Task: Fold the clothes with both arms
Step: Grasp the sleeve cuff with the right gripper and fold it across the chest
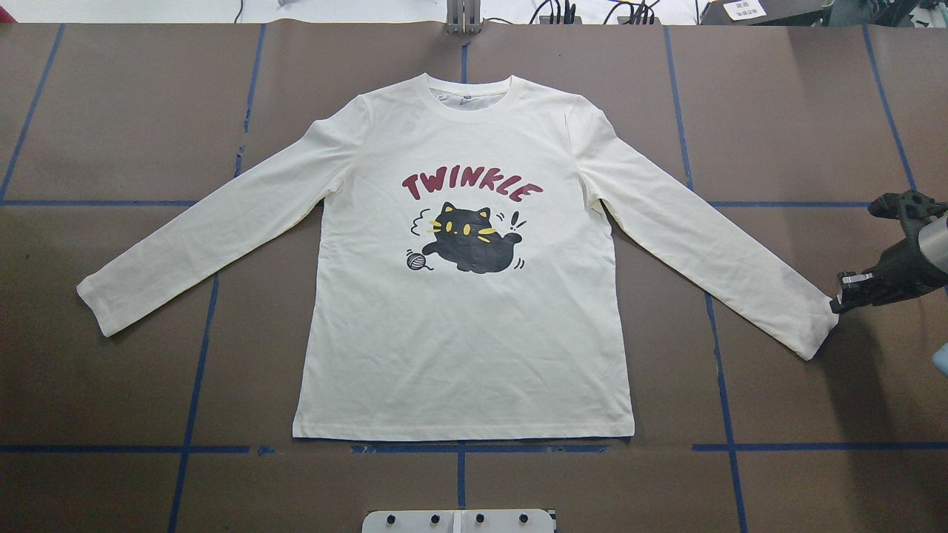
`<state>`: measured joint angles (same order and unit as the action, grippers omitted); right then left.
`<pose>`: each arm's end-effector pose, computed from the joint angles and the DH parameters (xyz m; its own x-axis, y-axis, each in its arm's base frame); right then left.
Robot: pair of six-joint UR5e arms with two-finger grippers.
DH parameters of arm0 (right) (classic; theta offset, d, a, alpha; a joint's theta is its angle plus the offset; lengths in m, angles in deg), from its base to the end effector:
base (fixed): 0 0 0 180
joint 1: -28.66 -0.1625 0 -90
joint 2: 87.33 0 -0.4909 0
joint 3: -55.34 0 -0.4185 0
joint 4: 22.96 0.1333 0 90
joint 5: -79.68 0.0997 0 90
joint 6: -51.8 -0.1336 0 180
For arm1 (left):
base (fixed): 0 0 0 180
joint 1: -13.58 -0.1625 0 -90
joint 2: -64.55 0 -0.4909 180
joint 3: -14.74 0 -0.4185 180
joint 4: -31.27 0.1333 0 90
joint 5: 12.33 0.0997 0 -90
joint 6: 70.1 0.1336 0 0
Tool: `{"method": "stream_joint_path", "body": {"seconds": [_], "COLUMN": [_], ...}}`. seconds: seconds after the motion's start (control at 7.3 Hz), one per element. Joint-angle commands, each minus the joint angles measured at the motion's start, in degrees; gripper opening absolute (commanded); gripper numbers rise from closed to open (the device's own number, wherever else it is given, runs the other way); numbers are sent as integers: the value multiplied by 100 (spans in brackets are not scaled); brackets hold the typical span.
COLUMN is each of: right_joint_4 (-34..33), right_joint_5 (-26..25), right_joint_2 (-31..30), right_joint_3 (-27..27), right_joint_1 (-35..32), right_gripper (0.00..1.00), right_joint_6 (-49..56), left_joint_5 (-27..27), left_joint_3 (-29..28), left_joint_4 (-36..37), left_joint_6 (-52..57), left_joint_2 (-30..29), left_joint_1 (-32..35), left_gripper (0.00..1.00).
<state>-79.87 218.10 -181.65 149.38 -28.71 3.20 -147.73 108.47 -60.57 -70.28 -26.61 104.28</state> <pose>-0.2487 -0.4503 0.6745 0.5650 0.0685 0.8222 0.0444 0.9926 -0.1133 -0.0447 -0.5364 0.6991 0.7031 0.0717 -0.7075 0.0143 0.9933 0.1150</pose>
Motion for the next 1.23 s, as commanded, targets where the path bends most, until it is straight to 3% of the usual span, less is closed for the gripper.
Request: {"method": "stream_joint_path", "body": {"seconds": [0.0, 0.27, 0.41, 0.55, 0.68, 0.82, 0.96, 1.1], "right_joint_4": [-457, -1494, -1899, -2034, -1991, -1634, -804, -187], "right_joint_5": [527, 171, -685, -1459, -2633, -3453, -3618, -4020], "right_joint_2": [1074, 2788, 3762, 4824, 5801, 6655, 7290, 7357], "right_joint_3": [247, 203, 64, -521, -1327, -2283, -3389, -3766], "right_joint_1": [-98, 364, 811, 1320, 1917, 2419, 2641, 2896], "right_gripper": [0, 0, 0, 0, 0, 0, 0, 0], "right_joint_6": [-1590, -2676, -3464, -3907, -4364, -4612, -4806, -4825], "left_joint_5": [-30, -39, -39, -39, -39, -39, -39, -39], "left_joint_3": [22, 66, 92, 75, 66, 40, 31, 31], "left_joint_4": [0, -17, -122, -271, -316, -543, -580, -580], "left_joint_6": [0, 9, 9, 0, 9, 9, 9, 9], "left_joint_2": [-16, -25, -34, -25, -34, -34, -16, -16], "left_joint_1": [0, 0, 0, 0, -26, -61, -79, -88], "left_gripper": [100, 100, 100, 100, 100, 100, 100, 100]}}
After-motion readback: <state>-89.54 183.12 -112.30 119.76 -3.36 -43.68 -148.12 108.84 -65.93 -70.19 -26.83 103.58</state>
